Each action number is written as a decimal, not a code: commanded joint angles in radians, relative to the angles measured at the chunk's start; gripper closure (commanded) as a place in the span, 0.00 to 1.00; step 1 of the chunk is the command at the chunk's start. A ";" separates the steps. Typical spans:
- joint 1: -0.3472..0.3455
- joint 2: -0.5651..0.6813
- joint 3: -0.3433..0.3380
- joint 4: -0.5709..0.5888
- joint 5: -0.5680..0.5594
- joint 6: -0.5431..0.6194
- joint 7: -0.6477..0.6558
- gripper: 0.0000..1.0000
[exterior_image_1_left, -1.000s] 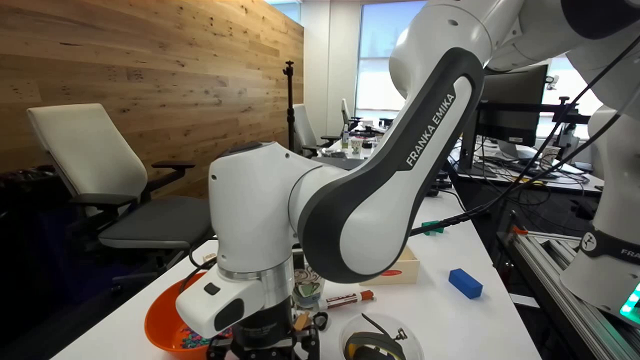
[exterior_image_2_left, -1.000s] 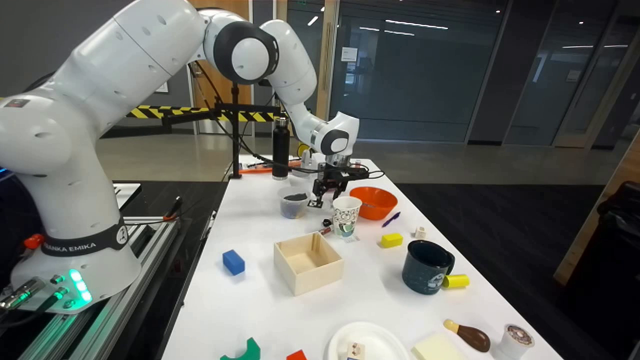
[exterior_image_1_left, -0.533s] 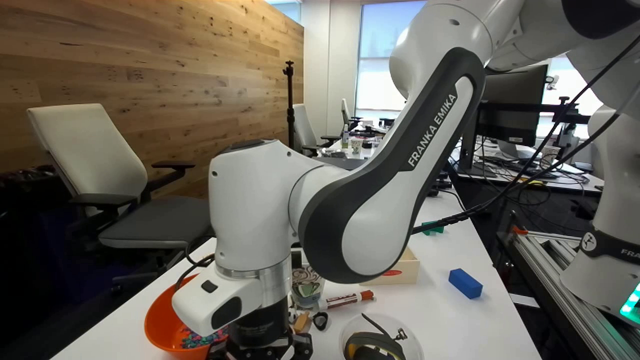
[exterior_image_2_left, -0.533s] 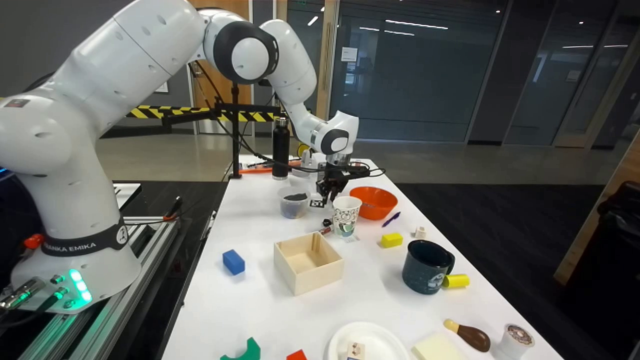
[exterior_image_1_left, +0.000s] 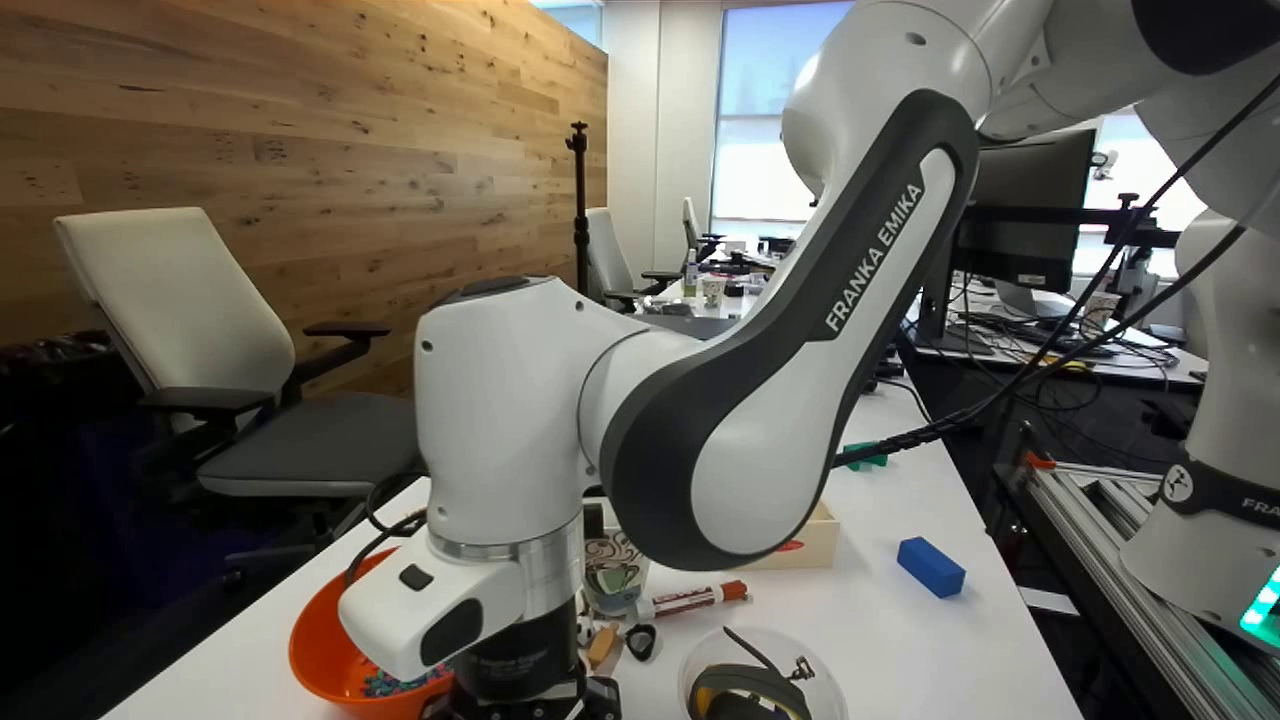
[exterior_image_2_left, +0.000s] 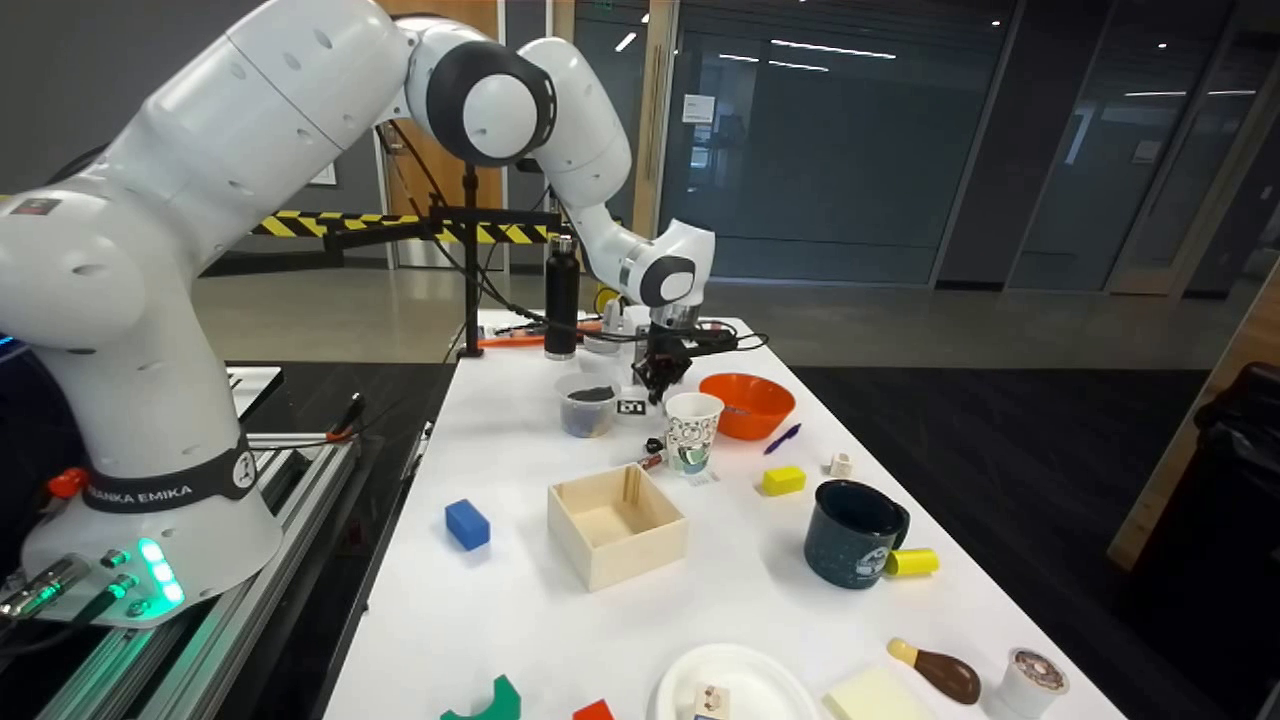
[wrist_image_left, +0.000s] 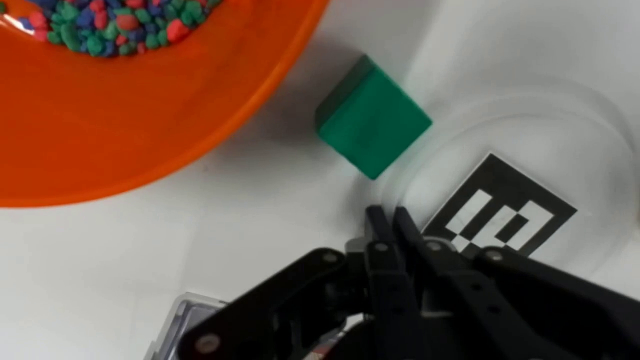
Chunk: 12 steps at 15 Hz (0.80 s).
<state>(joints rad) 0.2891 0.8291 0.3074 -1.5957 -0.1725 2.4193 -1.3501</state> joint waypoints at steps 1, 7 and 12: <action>0.012 -0.049 -0.006 -0.024 -0.028 -0.023 0.019 0.99; 0.030 -0.150 -0.022 -0.028 -0.039 -0.123 0.055 0.99; 0.054 -0.223 -0.034 0.003 -0.076 -0.212 0.080 0.99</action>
<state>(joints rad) 0.3164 0.6610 0.2947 -1.5940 -0.2034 2.2617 -1.3141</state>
